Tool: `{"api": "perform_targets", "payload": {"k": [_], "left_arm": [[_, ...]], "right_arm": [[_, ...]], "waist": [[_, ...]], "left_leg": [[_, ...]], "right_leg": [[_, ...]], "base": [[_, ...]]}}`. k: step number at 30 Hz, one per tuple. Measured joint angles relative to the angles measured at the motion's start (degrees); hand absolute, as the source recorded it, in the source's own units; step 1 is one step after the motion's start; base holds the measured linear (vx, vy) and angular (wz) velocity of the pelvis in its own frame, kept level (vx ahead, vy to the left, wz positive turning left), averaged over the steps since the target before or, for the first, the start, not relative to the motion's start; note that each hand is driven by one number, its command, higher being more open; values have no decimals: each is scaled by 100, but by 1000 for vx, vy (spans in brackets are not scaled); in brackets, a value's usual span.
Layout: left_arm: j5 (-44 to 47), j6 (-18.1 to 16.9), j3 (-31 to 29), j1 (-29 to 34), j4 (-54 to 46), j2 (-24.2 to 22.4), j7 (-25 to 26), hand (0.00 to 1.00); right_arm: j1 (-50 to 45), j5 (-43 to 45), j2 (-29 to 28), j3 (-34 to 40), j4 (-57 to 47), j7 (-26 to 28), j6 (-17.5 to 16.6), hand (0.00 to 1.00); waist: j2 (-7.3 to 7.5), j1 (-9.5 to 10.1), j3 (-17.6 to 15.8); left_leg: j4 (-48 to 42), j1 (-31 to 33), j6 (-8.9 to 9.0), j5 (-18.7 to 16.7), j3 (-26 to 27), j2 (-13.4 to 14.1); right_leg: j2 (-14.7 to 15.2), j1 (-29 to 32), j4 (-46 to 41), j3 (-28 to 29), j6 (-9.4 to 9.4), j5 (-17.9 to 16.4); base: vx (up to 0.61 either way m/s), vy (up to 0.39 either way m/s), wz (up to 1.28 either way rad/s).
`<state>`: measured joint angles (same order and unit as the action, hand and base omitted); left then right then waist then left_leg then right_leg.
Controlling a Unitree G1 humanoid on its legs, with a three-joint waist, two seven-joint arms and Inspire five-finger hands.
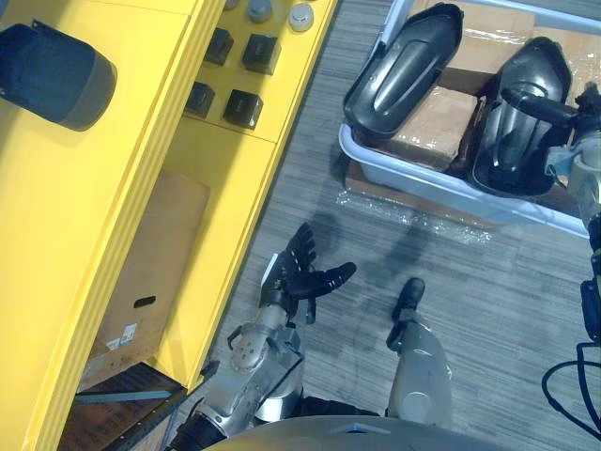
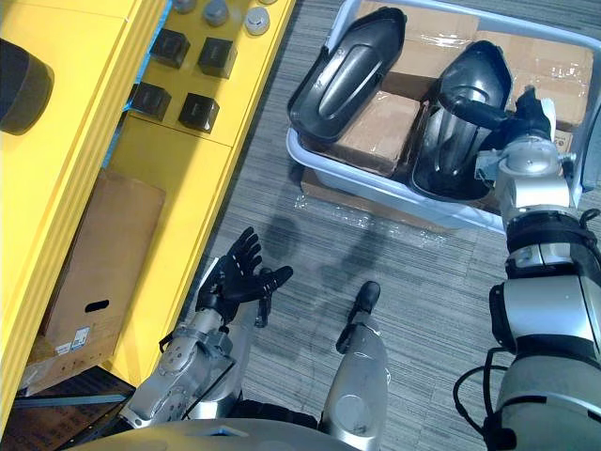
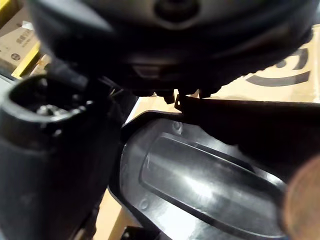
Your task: Walk over and take three plastic housings, then place them on the shelf
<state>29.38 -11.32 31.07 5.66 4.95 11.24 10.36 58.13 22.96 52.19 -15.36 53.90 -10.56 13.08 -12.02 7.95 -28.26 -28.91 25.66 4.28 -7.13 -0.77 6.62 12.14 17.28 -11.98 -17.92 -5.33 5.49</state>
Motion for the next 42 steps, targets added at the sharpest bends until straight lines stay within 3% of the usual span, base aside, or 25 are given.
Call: {"api": "perform_targets", "payload": {"k": [3, 7, 21, 22, 25, 31, 33, 37, 42], "left_arm": [[2, 1, 1, -138, 28, 0, 5, 100], [2, 4, 5, -207, 47, 0, 18, 100], [51, 17, 16, -354, 244, 1, 26, 100], [51, 19, 17, -360, 244, 1, 27, 100], [51, 44, 16, -379, 244, 13, 66, 100], [51, 126, 17, -395, 319, 68, 128, 100], [52, 145, 19, -413, 360, 68, 134, 100], [55, 146, 17, -401, 360, 67, 176, 100], [55, 150, 4, -418, 334, 15, 186, 100]], "right_arm": [[179, -4, -33, -111, -10, 8, 103, 100], [177, -2, -162, -123, 147, 67, 604, 100], [339, -67, -293, -199, 440, 145, 730, 100], [339, -160, -318, -171, 455, 149, 730, 0], [325, -232, -382, -85, 504, 151, 730, 0], [-48, -449, -544, 288, 665, 131, 800, 0], [-146, -450, -556, 419, 667, 130, 836, 0], [-462, -449, -749, 583, 728, 296, 1231, 0], [-568, -454, -923, 683, 714, 389, 1284, 0]], "waist": [[0, 49, 0], [0, 88, 0], [2, 122, 0], [2, 121, 0], [59, 128, 26], [436, 123, 251], [471, 101, 274], [478, 111, 321], [461, 115, 401]], "left_leg": [[-13, 29, 4, -5, -10, 4], [-20, 83, 12, 2, -58, 5], [39, 77, 25, 76, -78, 9], [49, 76, 25, 89, -78, 9], [122, 74, 31, 145, -76, -3], [223, 59, 56, 198, -79, 4], [221, 58, 56, 198, -72, 3], [308, 66, 74, 255, -62, 3], [373, 58, 86, 305, -66, 9]], "right_leg": [[12, 50, -98, -3, 9, -55], [14, 77, -117, -59, 19, -73], [37, 132, -256, -78, 34, -125], [39, 133, -261, -78, 34, -125], [51, 161, -262, -79, 37, -126], [60, 183, -261, -124, 63, -147], [65, 184, -261, -122, 63, -148], [71, 244, -278, -121, 70, -180], [71, 276, -300, -137, 91, -197]], "base": [[-3, 11, 0], [-13, 30, 4], [1, 15, 1], [0, 0, 0], [0, 0, 0], [0, 0, 0], [0, 0, 0], [1, 8, -1], [0, 0, 0]]}}
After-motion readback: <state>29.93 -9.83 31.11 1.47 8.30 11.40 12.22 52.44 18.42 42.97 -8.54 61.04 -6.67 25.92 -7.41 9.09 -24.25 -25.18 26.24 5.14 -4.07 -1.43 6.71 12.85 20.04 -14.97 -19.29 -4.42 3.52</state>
